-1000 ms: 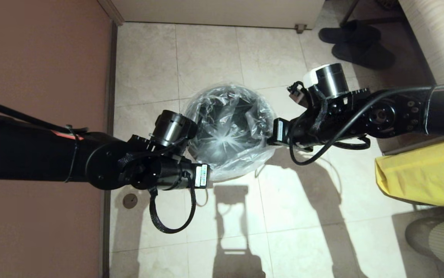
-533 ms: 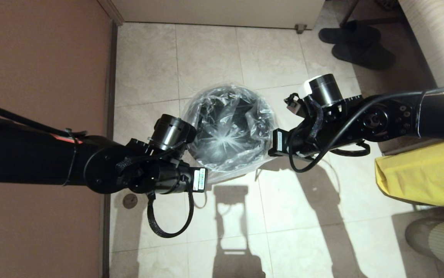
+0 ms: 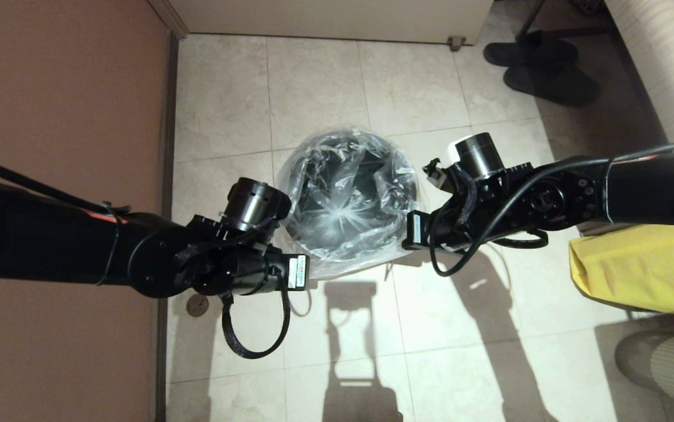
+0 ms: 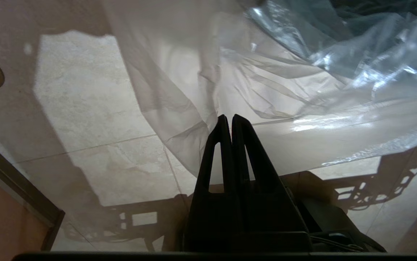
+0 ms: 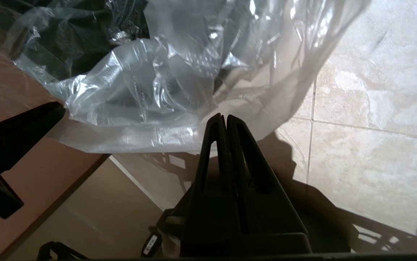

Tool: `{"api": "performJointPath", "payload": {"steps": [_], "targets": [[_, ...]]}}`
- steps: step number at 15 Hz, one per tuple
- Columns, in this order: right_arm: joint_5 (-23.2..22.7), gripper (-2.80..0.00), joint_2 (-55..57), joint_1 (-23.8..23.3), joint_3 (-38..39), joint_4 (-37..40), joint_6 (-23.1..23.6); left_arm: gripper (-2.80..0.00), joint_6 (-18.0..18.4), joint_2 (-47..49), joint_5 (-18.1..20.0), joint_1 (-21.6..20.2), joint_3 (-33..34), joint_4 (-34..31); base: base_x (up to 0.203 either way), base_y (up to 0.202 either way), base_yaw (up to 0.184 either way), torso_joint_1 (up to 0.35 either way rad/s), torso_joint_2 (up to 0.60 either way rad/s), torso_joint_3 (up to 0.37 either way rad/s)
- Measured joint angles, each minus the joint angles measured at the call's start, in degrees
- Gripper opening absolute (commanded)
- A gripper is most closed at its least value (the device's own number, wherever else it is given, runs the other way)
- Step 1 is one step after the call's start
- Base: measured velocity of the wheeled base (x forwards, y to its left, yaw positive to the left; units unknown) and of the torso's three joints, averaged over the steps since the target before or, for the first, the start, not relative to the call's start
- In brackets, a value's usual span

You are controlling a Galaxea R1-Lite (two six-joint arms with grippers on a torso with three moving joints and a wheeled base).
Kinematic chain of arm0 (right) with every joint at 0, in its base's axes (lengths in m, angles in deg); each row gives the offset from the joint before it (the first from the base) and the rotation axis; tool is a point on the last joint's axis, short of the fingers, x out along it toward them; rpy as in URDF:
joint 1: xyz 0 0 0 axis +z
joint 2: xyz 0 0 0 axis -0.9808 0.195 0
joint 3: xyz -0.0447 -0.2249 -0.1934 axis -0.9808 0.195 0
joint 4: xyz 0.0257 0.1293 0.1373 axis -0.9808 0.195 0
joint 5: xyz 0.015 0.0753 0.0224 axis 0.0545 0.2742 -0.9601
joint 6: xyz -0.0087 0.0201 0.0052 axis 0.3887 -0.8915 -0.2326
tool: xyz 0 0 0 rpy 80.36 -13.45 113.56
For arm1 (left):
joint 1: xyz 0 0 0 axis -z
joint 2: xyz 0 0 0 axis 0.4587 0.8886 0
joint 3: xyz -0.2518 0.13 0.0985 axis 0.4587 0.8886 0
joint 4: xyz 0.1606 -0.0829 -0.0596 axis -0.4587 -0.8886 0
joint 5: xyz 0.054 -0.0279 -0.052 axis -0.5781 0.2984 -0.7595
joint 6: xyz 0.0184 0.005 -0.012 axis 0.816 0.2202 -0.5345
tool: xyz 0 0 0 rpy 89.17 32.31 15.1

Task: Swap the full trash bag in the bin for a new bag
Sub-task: Put the new garbage bag on the trash can

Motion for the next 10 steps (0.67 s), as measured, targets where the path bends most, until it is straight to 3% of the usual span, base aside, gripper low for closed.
{"api": "performJointPath", "payload": {"steps": [10], "targets": [[0.00, -2.80, 3.45, -0.05, -2.65, -1.50, -0.03, -2.80, 0.00, 1.76, 0.27, -2.14, 1.12, 1.50, 0.000, 0.000, 0.000, 0.000, 0.00, 0.000]]}}
